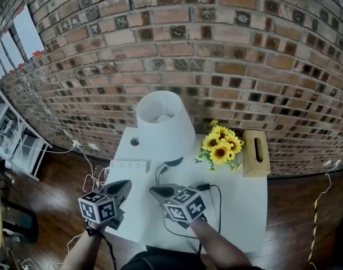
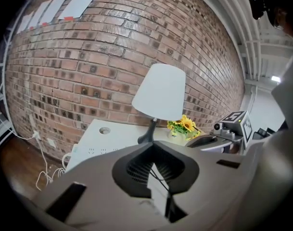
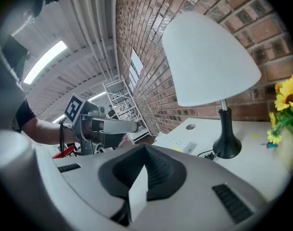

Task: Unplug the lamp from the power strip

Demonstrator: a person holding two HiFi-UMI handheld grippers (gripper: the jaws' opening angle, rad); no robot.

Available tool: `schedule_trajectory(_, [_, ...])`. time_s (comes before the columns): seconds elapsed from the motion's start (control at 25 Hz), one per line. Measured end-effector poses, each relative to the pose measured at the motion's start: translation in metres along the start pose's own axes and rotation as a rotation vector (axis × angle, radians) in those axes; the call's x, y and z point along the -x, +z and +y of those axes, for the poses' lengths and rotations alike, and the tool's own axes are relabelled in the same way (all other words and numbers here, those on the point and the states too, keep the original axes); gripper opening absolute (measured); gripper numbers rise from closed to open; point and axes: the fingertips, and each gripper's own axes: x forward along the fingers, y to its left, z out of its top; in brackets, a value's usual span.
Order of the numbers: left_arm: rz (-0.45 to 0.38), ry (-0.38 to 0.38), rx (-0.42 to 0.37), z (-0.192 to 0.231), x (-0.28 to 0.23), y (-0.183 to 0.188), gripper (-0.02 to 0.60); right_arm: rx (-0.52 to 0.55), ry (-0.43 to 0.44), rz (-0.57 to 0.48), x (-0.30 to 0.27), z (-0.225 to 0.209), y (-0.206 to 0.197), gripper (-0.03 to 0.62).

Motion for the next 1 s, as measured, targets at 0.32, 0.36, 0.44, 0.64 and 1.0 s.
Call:
schedule_trajectory(0.32, [-0.038, -0.009, -0.049, -0.010, 0.015, 0.004, 0.006, 0.047, -0.025, -0.010, 0.007, 0.013, 0.011, 0.000])
schedule_trajectory(0.36, [-0.044, -0.011, -0.054, -0.010, 0.018, 0.004, 0.006, 0.056, -0.032, -0.010, 0.007, 0.015, 0.011, 0.000])
schedule_trajectory(0.44, [-0.057, -0.016, -0.066, -0.011, 0.022, 0.005, 0.006, 0.072, -0.048, -0.013, 0.008, 0.019, 0.012, 0.000])
schedule_trajectory(0.64, [-0.090, -0.039, -0.105, -0.012, 0.040, 0.007, 0.006, 0.094, -0.081, -0.021, 0.008, 0.037, 0.017, 0.000])
schedule_trajectory(1.0, [-0.144, -0.032, -0.129, 0.015, 0.103, 0.008, 0.006, 0.134, -0.087, -0.040, -0.021, 0.096, 0.032, 0.000])
